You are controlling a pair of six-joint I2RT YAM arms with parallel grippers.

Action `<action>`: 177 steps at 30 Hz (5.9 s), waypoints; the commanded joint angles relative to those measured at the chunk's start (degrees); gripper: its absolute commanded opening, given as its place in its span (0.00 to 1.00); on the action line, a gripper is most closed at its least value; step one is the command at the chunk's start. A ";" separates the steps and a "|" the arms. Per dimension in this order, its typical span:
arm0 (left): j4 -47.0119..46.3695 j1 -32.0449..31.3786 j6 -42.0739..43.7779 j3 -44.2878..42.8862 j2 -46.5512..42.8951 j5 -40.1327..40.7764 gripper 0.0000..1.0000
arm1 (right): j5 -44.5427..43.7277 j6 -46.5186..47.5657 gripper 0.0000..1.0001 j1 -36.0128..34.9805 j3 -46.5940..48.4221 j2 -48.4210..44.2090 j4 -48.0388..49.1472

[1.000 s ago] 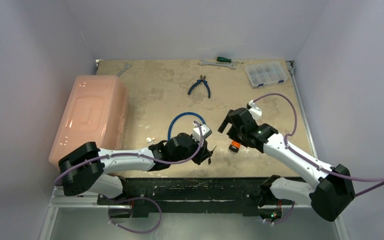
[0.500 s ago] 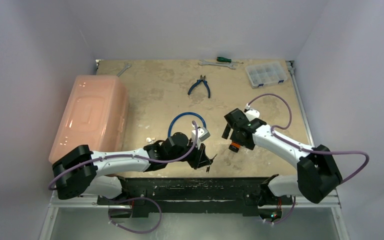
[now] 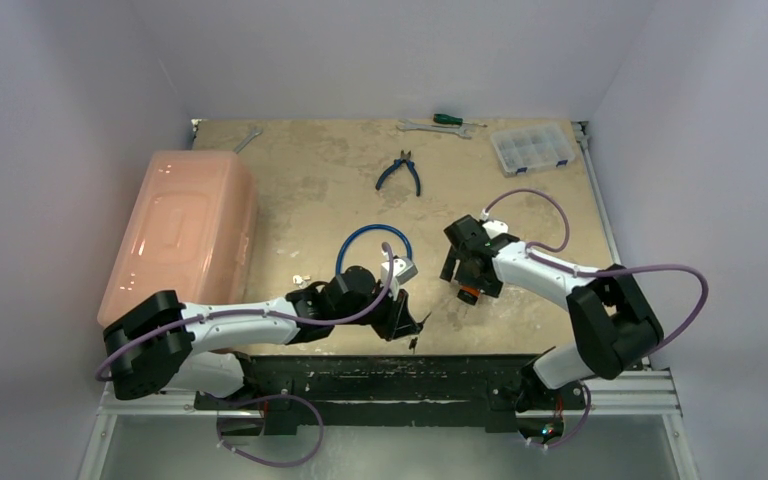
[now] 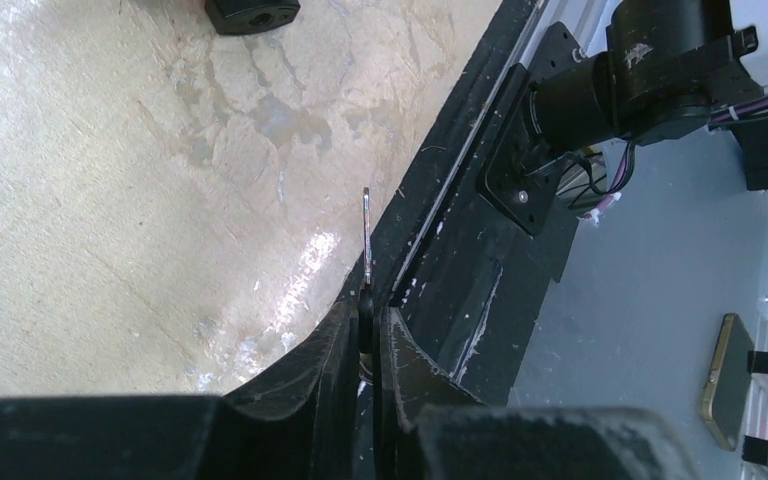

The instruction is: Unlock with the key

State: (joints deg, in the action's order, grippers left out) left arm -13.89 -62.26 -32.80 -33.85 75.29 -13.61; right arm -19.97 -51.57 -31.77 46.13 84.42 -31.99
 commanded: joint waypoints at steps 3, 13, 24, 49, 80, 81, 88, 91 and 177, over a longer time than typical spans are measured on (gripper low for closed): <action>-0.85 0.30 -2.35 0.25 0.25 0.24 0.00 | -0.15 0.28 0.83 0.36 -0.74 1.70 1.71; 0.36 0.30 -3.50 -0.93 0.56 0.89 0.00 | -0.17 0.58 0.55 0.39 -1.49 2.50 1.60; 5.13 0.82 -3.40 -2.64 1.70 4.29 0.00 | 1.98 0.94 0.03 0.39 -2.27 0.35 2.13; -9.70 0.74 -9.43 -1.25 0.78 -4.50 0.00 | 6.44 -17.14 0.00 0.39 -0.49 -25.43 -4.61; -12.83 1.43 -13.44 -13.85 14.15 -4.00 0.00 | 9.42 -12.24 0.00 0.39 -5.43 -39.59 1.85; -12.64 1.69 -13.56 -13.72 14.03 -3.72 0.00 | 9.42 -12.24 0.00 0.38 -5.40 -39.72 1.78; -13.34 2.97 -14.57 -12.14 12.99 -3.66 0.00 | 9.33 -12.18 0.00 0.38 -5.40 -39.90 1.93; -13.17 3.19 -14.49 -12.13 12.67 -3.67 0.00 | 9.49 -11.32 0.00 0.32 -5.72 -40.15 3.02; -8.75 5.56 -18.40 -18.97 19.36 1.80 0.00 | 7.42 -10.03 0.00 -0.30 -7.58 -34.85 1.86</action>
State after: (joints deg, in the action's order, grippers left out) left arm -19.99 -57.41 -50.41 -49.60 94.65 -16.25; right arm -13.72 -61.87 -31.44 36.38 49.76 -29.08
